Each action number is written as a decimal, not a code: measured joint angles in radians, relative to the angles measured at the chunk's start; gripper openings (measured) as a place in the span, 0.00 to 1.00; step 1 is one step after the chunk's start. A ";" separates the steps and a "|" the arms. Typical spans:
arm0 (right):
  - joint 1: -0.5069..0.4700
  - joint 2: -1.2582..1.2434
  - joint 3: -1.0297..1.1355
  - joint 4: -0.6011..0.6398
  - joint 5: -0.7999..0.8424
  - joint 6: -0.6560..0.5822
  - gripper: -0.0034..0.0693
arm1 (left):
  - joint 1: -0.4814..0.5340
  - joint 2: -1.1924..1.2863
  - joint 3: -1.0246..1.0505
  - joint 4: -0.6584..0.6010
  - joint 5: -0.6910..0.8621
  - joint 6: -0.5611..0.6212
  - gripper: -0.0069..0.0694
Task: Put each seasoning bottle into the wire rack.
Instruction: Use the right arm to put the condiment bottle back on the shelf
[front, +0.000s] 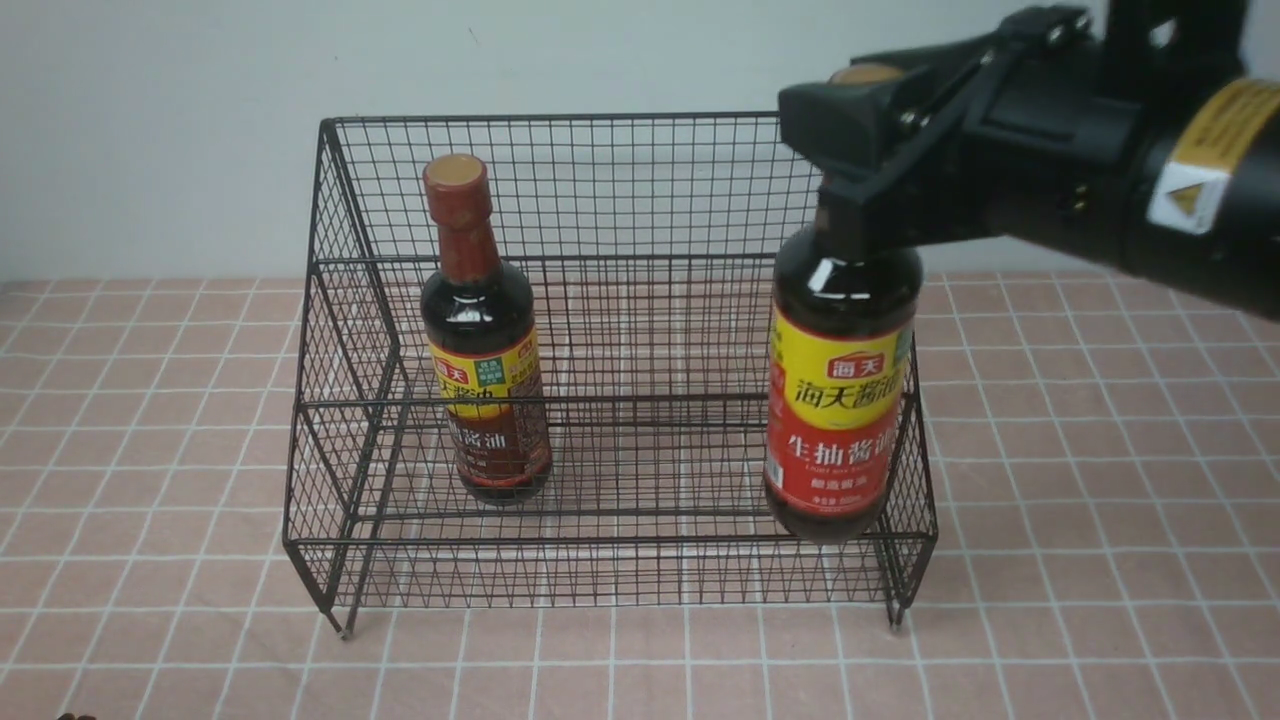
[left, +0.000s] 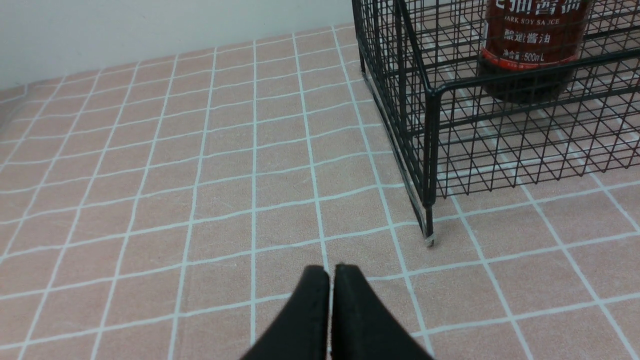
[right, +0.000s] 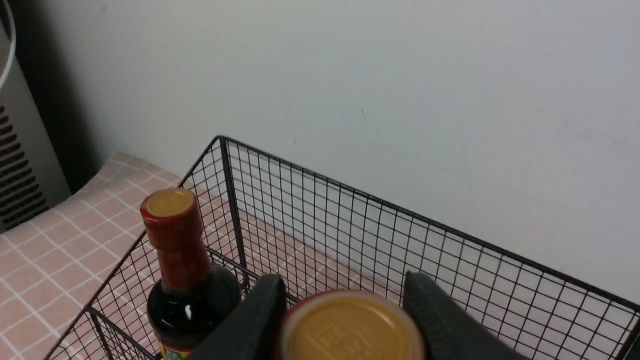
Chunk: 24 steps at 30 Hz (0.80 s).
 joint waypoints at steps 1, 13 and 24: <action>0.000 0.007 -0.002 0.000 -0.008 0.000 0.44 | 0.000 0.000 0.000 0.000 0.000 0.000 0.08; 0.001 0.099 -0.002 -0.001 0.103 0.003 0.43 | 0.000 0.000 0.000 -0.001 0.000 0.000 0.08; 0.001 0.105 -0.003 0.005 0.161 0.009 0.48 | 0.000 0.000 0.000 -0.001 0.000 0.000 0.08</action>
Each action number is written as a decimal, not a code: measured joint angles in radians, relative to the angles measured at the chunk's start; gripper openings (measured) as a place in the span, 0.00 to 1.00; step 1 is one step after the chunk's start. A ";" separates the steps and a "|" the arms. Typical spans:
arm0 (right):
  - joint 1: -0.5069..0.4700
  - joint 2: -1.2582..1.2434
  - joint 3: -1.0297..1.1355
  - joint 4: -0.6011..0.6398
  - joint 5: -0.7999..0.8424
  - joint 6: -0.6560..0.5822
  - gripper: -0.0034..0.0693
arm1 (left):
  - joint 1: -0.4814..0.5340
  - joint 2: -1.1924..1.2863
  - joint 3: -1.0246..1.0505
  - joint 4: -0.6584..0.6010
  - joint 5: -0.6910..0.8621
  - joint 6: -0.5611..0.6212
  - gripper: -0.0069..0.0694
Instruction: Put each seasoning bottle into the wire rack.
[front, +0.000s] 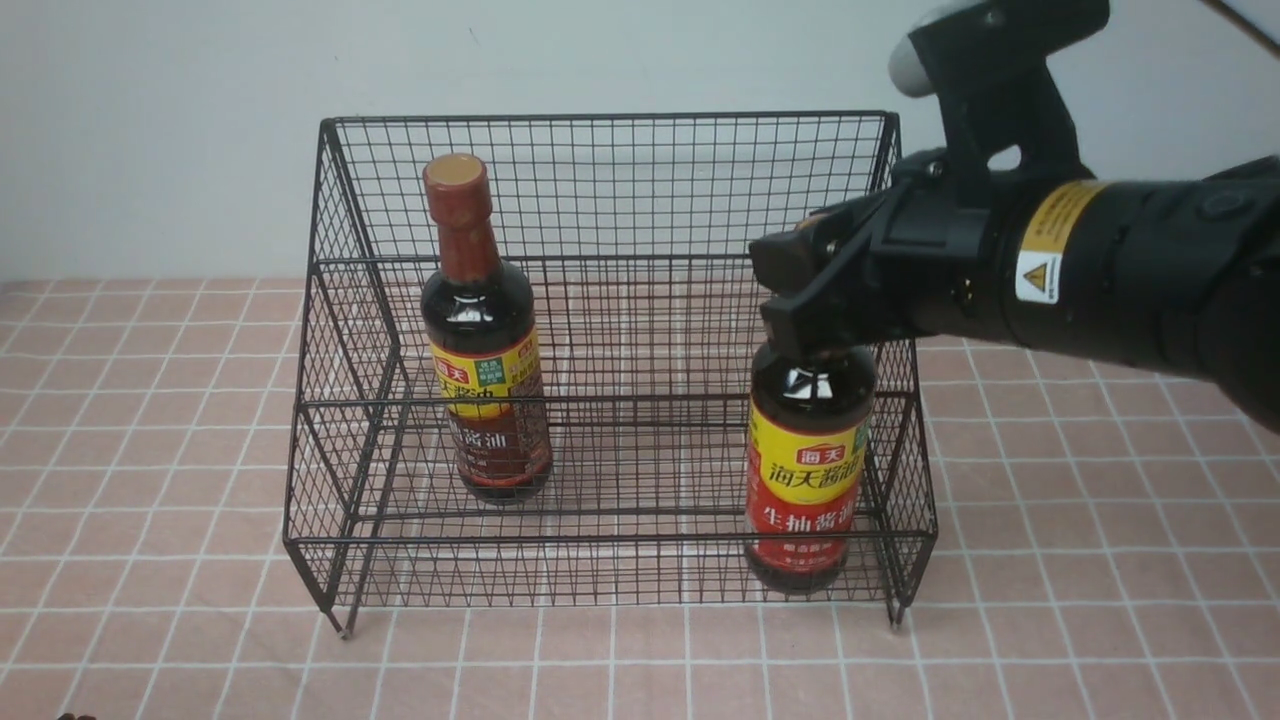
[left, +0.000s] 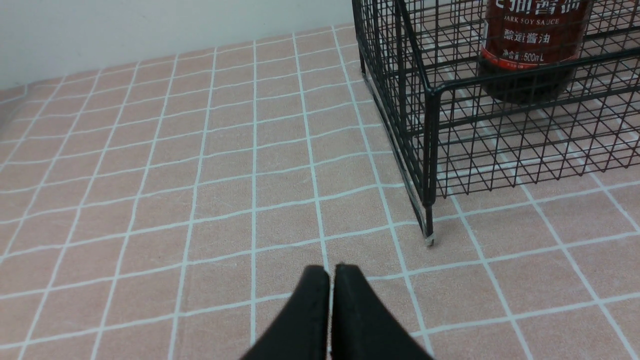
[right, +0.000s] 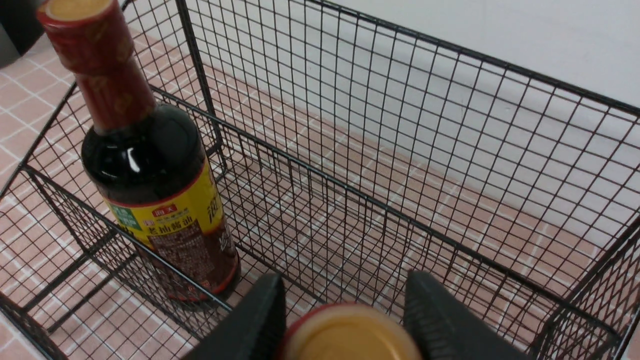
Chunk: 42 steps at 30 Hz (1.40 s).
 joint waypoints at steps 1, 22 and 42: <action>0.000 0.000 -0.004 -0.001 -0.002 0.004 0.52 | 0.000 0.000 0.000 0.000 0.000 0.000 0.08; 0.000 -0.608 -0.015 -0.083 0.378 0.086 0.60 | 0.000 0.000 0.000 0.000 0.000 0.000 0.08; 0.000 -1.279 0.160 -0.107 0.615 0.208 0.03 | 0.000 0.000 0.000 0.000 0.000 0.000 0.08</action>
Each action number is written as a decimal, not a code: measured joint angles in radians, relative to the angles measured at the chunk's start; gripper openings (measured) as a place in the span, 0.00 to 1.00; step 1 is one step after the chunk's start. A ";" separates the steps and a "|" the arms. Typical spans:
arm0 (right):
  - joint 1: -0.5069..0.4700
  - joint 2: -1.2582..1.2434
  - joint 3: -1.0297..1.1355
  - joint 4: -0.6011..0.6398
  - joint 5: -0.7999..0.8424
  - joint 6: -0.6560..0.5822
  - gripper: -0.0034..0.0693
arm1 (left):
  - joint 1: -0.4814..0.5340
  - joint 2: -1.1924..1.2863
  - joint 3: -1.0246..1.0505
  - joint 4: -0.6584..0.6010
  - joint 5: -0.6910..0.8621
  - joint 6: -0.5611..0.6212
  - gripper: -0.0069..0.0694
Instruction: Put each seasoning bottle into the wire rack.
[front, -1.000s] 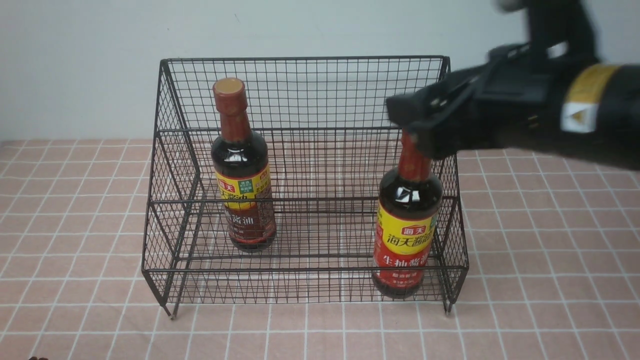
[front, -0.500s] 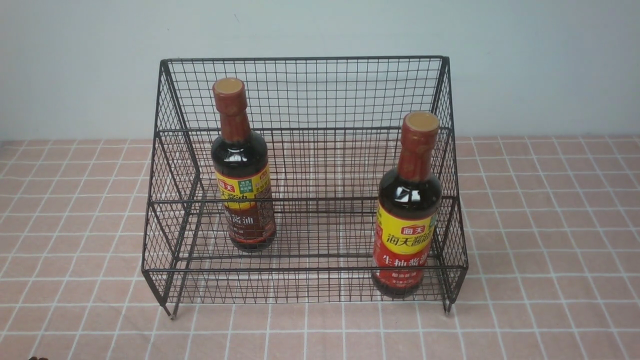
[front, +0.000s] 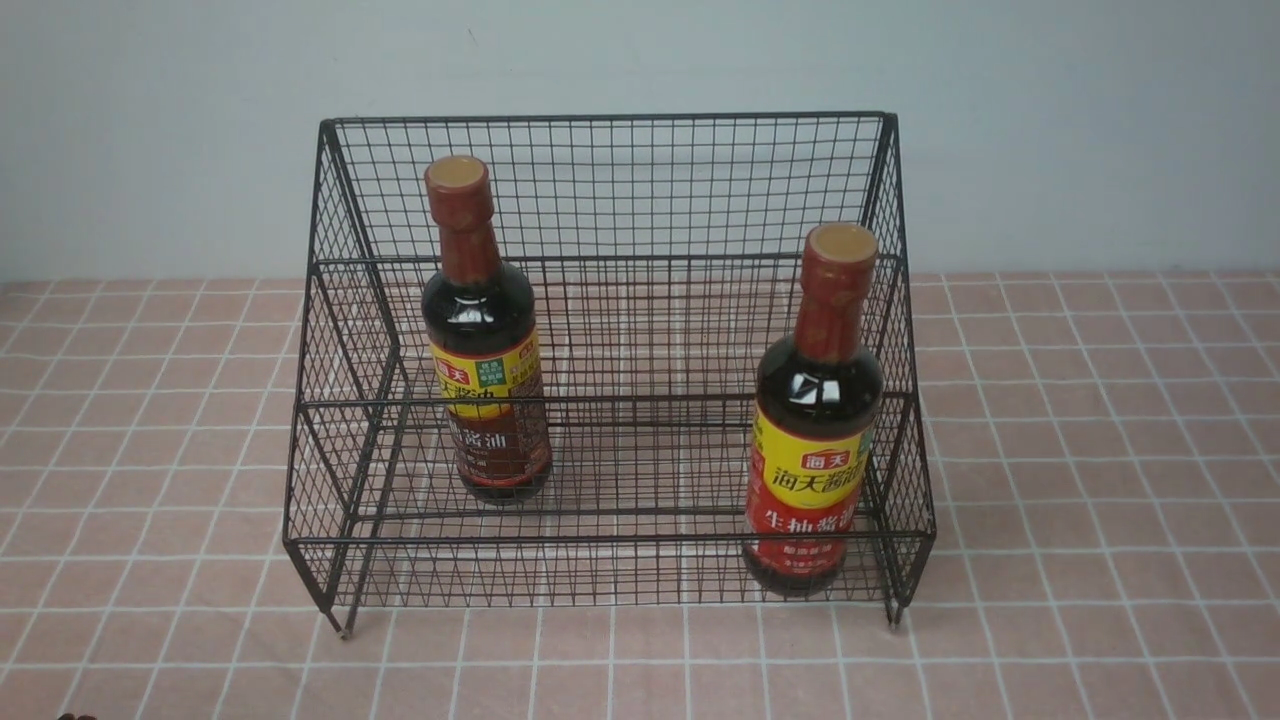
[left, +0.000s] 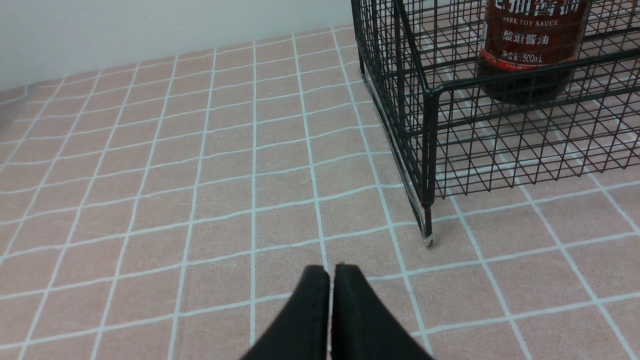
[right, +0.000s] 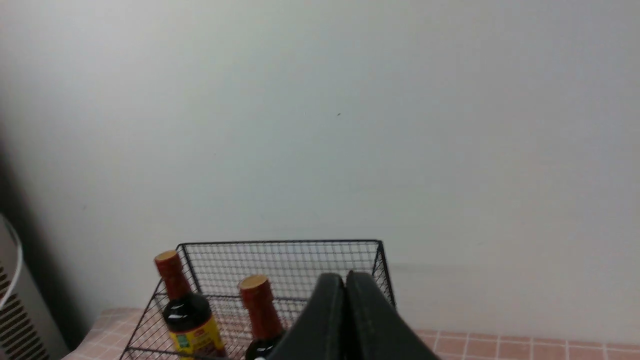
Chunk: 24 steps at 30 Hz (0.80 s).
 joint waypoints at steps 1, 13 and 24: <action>0.000 0.000 0.013 0.020 -0.002 0.000 0.03 | 0.000 0.000 0.000 0.000 0.000 0.000 0.08; 0.000 0.000 0.126 0.080 -0.128 -0.087 0.03 | 0.000 0.000 0.000 0.000 0.000 0.000 0.08; 0.000 0.000 0.376 0.263 -0.561 -0.301 0.03 | 0.000 0.000 0.000 0.000 0.000 0.000 0.08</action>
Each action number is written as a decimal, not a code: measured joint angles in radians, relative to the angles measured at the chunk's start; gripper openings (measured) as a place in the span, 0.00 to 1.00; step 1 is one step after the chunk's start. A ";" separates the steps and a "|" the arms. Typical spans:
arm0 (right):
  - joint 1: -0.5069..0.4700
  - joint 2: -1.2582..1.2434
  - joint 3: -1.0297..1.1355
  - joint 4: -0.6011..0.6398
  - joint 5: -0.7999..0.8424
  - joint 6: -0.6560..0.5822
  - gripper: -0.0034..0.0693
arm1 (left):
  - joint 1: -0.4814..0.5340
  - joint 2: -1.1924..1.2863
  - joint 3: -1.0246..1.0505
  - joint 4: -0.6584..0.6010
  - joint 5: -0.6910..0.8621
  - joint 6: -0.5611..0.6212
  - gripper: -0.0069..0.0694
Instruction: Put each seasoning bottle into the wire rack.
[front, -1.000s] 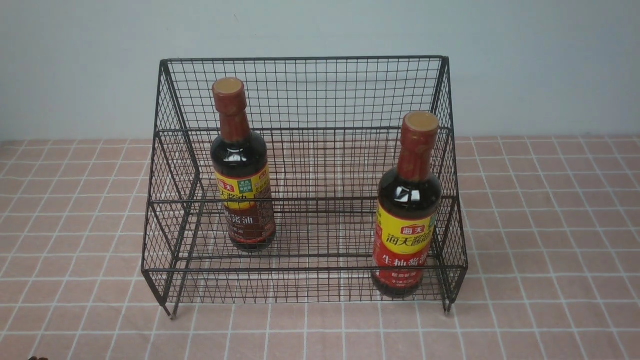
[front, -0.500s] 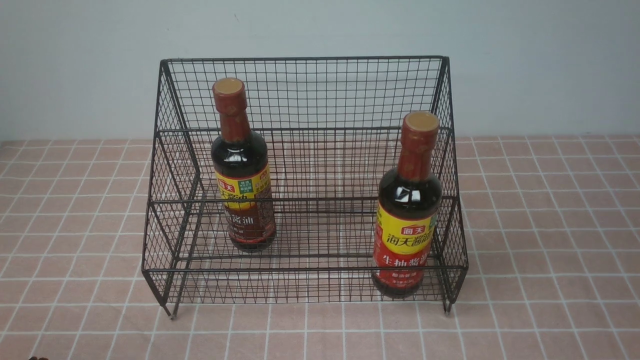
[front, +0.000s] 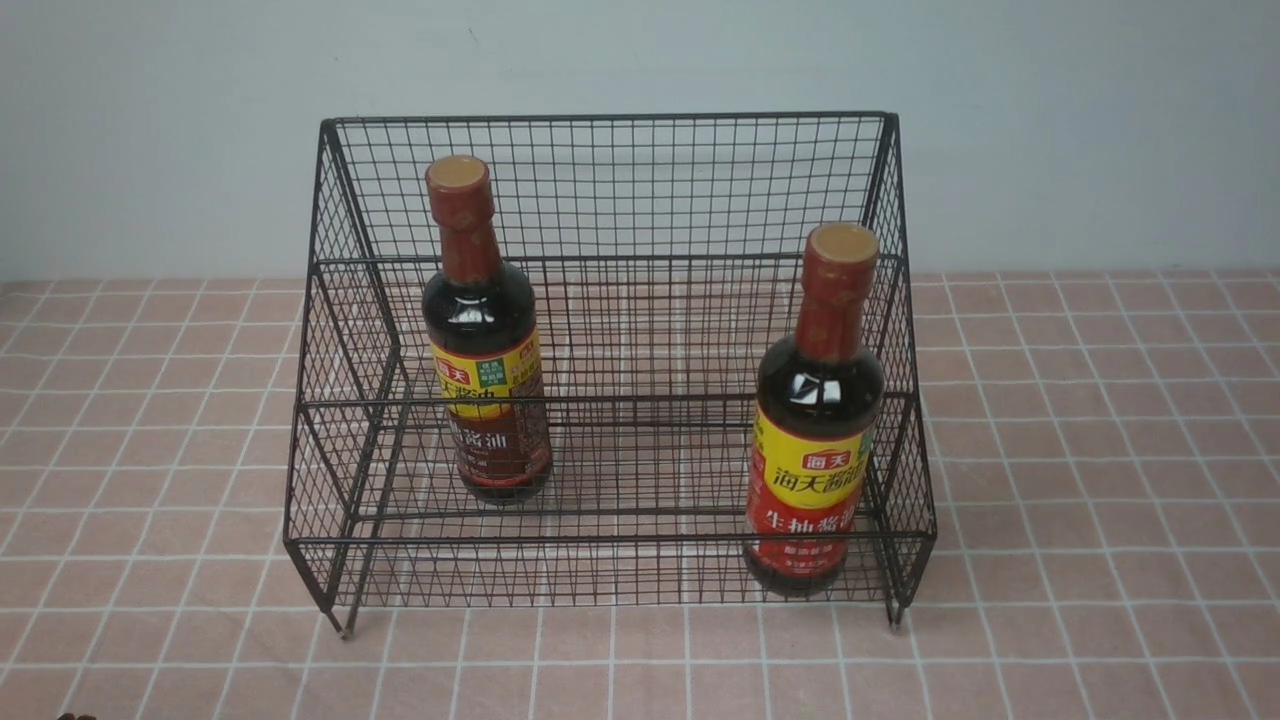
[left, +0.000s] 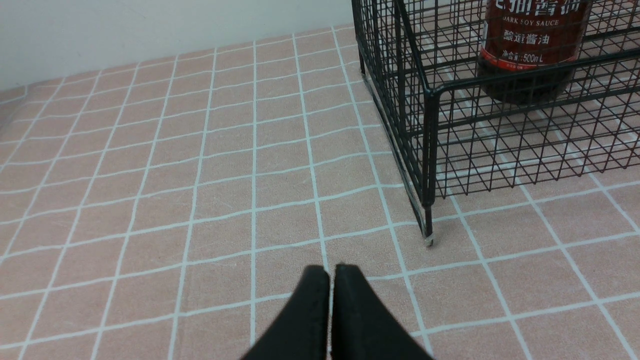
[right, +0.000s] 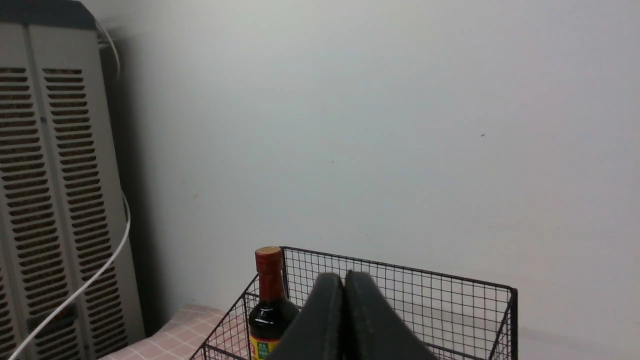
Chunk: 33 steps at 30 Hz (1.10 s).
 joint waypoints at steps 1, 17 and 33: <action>0.000 0.000 0.017 0.011 -0.021 0.000 0.03 | 0.000 0.000 0.000 0.000 0.000 0.000 0.08; -0.349 -0.013 0.296 -0.015 -0.059 -0.012 0.03 | 0.000 0.000 0.000 0.000 0.000 0.000 0.08; -0.620 -0.087 0.564 -0.016 -0.028 -0.012 0.03 | 0.000 0.000 0.000 0.000 0.000 0.000 0.08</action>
